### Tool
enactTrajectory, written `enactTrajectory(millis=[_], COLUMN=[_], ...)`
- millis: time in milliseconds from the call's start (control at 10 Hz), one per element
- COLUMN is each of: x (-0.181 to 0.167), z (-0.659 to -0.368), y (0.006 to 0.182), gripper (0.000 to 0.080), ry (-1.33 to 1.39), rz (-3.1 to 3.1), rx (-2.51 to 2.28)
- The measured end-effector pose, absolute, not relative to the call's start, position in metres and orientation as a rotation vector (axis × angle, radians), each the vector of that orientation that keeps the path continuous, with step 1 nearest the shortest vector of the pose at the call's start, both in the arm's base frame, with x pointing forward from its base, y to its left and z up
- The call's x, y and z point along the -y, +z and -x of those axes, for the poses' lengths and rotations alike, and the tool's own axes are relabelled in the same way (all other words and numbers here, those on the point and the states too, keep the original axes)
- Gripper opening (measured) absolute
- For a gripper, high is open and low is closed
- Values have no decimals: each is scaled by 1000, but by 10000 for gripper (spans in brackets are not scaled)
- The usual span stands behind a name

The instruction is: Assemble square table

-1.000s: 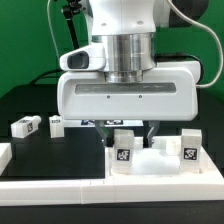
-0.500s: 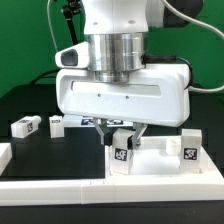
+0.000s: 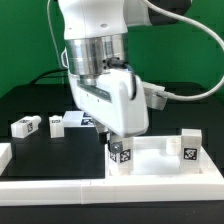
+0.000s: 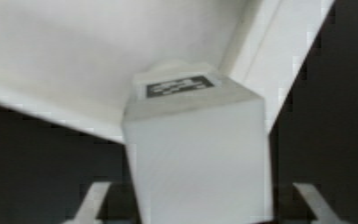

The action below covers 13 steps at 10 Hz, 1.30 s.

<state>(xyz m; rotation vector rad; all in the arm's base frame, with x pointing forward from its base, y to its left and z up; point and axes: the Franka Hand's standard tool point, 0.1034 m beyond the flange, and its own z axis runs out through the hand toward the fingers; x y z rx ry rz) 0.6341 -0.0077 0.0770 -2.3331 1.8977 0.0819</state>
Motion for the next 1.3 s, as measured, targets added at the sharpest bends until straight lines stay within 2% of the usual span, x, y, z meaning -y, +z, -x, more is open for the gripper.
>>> enactTrajectory(millis=[300, 600, 700, 800, 1000, 1300], x=[9, 7, 0, -6, -6, -4], z=[-631, -630, -630, -629, -629, -629], y=[76, 75, 74, 74, 74, 74], gripper=[302, 313, 539, 623, 644, 648], ry=[124, 94, 70, 36, 28, 1], rz=[2070, 2221, 2397, 2622, 2731, 2975], rx=[-2173, -2046, -1851, -1590, -1393, -786])
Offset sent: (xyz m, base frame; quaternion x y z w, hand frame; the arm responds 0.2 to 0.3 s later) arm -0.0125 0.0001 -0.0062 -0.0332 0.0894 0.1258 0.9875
